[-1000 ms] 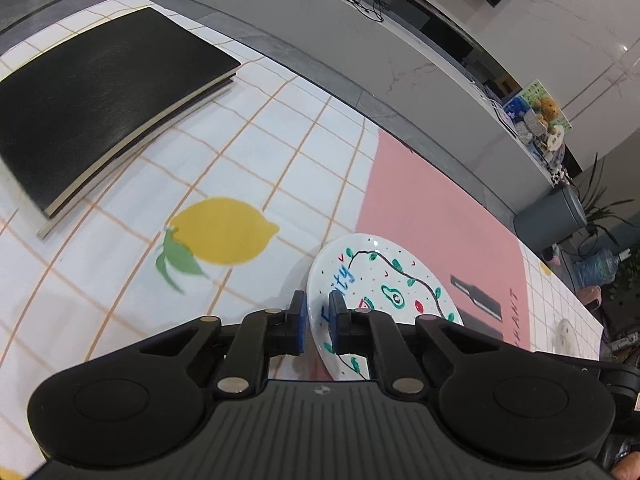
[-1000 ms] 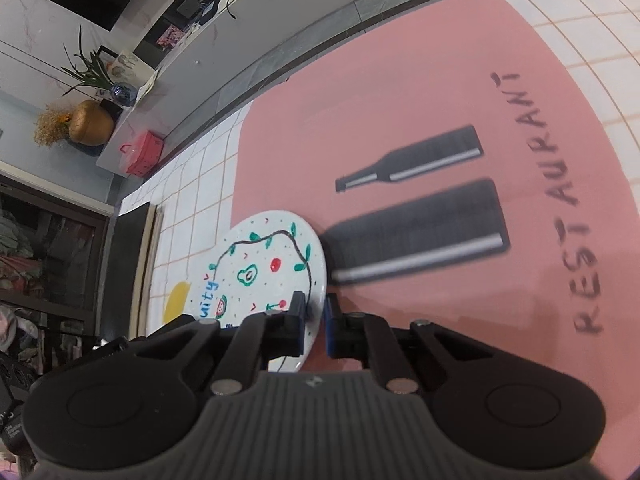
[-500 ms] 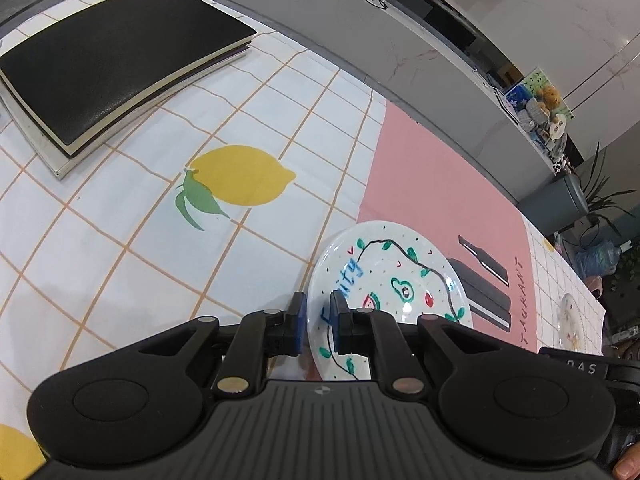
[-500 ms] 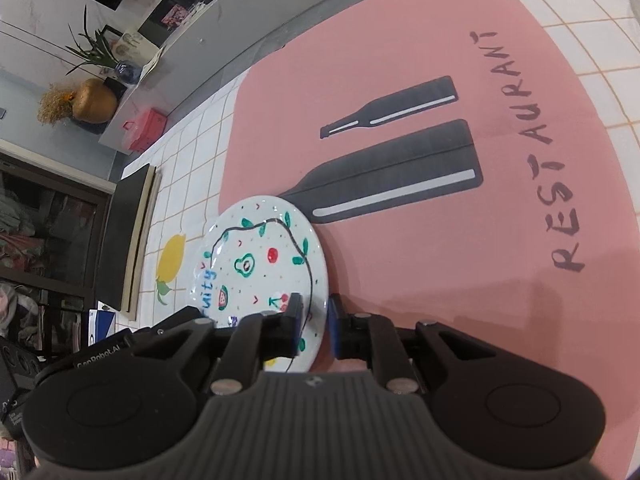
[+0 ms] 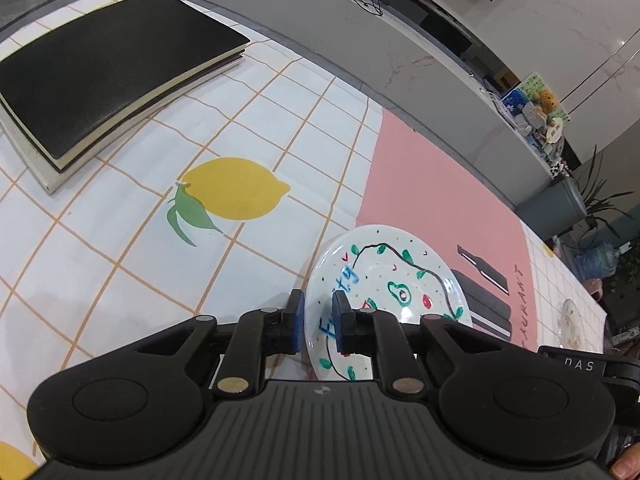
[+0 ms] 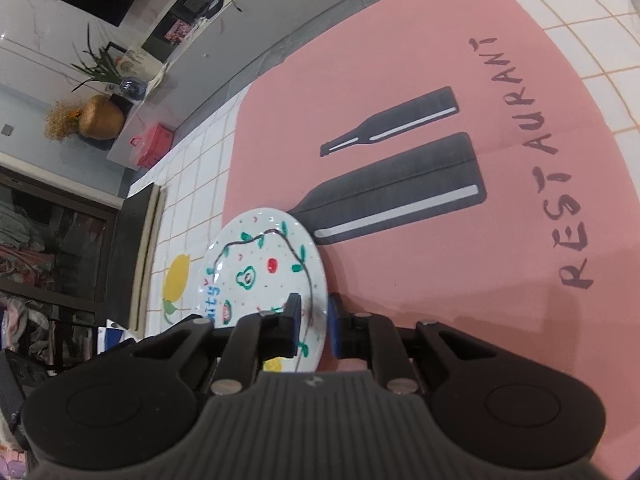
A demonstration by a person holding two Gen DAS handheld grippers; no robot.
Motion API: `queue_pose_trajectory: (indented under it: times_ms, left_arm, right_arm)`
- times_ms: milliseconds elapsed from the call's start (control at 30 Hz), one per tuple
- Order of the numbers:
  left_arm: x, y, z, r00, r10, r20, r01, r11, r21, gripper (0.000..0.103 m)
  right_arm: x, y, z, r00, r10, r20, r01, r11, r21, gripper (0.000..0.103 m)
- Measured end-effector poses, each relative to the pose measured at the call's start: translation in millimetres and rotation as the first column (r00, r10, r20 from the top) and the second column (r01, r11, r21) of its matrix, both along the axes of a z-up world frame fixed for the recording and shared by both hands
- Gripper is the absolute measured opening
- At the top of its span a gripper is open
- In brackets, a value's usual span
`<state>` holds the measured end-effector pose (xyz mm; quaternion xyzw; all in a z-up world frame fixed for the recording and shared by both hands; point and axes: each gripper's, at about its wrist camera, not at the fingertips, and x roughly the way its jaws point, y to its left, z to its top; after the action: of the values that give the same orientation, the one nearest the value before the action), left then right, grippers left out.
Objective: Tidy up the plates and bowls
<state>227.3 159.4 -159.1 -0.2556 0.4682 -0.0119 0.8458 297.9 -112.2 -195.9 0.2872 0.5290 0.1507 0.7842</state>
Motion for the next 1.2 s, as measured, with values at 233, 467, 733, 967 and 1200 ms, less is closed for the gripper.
queue_pose_trajectory:
  times_ms: [233,467,733,967,1200]
  left_arm:
    - [-4.6,-2.3,12.0,0.999,-0.037,0.012,0.037,0.999,0.017,0.012]
    - [-17.1,-2.3,28.8,0.999,-0.025,0.025,0.025,1.0,-0.006,0.012]
    - [-34.7,-14.6,60.4,0.997,-0.052,0.06,0.052,0.999,-0.003,0.012]
    - [-51.5,-41.2,94.0,0.991,-0.101,0.089,0.102,0.995,-0.001,0.011]
    - [-72.3,-82.9,124.0,0.978,-0.162,0.128,0.162,0.987,0.008,0.011]
  right_arm:
    - [-6.5,-4.5,7.2,1.0,-0.023,-0.016,0.023,1.0,0.001,0.006]
    - [-25.0,-13.5,16.3,0.999,-0.026,-0.032,0.028,0.998,0.051,0.007]
    - [-52.6,-33.5,41.0,0.999,-0.035,0.006,0.035,0.995,0.098,0.006]
    - [-84.1,-70.4,63.0,0.997,-0.067,0.03,0.061,0.985,0.159,0.006]
    - [-119.0,-114.0,80.5,0.992,-0.114,0.053,0.103,0.977,0.187,0.007]
